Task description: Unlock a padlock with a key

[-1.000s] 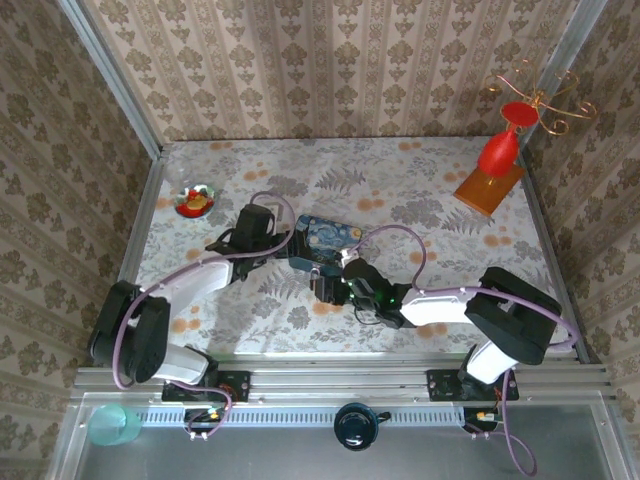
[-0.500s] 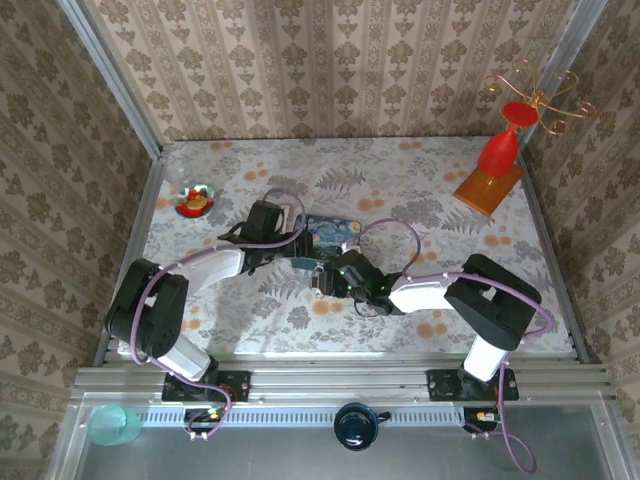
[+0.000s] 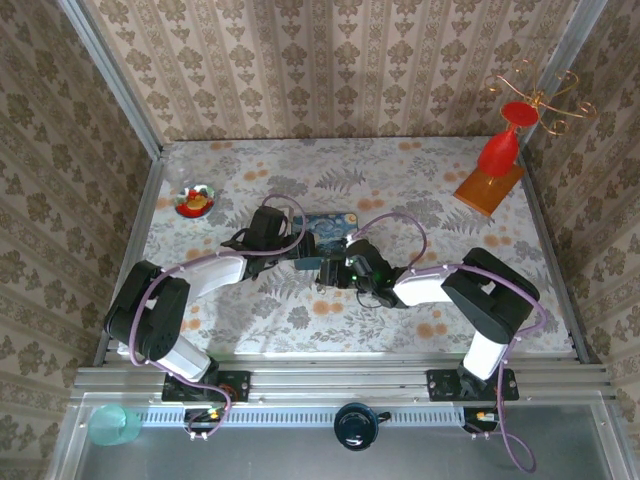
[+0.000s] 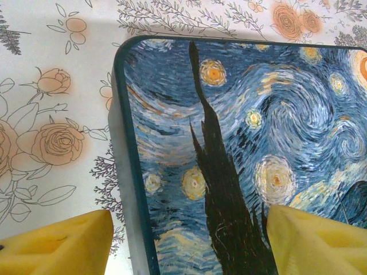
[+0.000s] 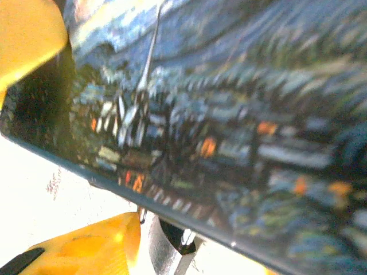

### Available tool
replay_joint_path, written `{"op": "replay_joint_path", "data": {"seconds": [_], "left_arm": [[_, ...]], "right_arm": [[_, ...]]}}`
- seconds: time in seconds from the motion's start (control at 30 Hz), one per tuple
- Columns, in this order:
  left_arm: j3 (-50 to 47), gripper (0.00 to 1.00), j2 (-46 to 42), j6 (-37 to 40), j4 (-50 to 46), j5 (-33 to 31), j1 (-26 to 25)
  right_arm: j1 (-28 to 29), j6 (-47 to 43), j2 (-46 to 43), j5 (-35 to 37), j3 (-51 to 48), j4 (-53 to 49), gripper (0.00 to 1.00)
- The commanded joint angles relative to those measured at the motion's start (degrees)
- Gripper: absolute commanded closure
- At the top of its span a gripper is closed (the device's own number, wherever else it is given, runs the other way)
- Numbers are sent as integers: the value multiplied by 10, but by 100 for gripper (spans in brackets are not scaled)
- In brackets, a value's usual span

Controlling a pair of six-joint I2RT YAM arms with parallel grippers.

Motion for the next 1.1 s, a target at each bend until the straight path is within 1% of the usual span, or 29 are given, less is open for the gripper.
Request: {"op": "replay_joint_path", "data": {"seconds": [0.0, 0.1, 0.2, 0.33, 0.6, 0.7, 0.83, 0.9, 1.07], "left_arm": [[-19, 29, 6, 2, -77, -28, -4], [-22, 29, -2, 3, -79, -31, -2], [-29, 29, -6, -3, -75, -31, -1], [-37, 29, -7, -12, -67, -31, -1], [-41, 30, -8, -20, -66, -29, -5], [-43, 30, -8, -24, -61, -30, -8], [-43, 31, -5, -26, -60, -34, -10], [-43, 31, -5, -28, -60, -36, -12], [-47, 31, -8, -37, -54, -42, -22]], "right_arm": [[15, 10, 16, 7, -9, 12, 52], [24, 18, 26, 27, -9, 7, 53], [26, 31, 38, 34, 0, -6, 57], [29, 42, 36, 54, 1, -21, 65], [37, 58, 33, 67, -1, -22, 71], [38, 72, 29, 85, -8, -25, 77], [36, 95, 16, 91, -16, -28, 90], [35, 118, 8, 94, -20, -27, 94], [25, 183, -7, 104, -34, -21, 97]]}}
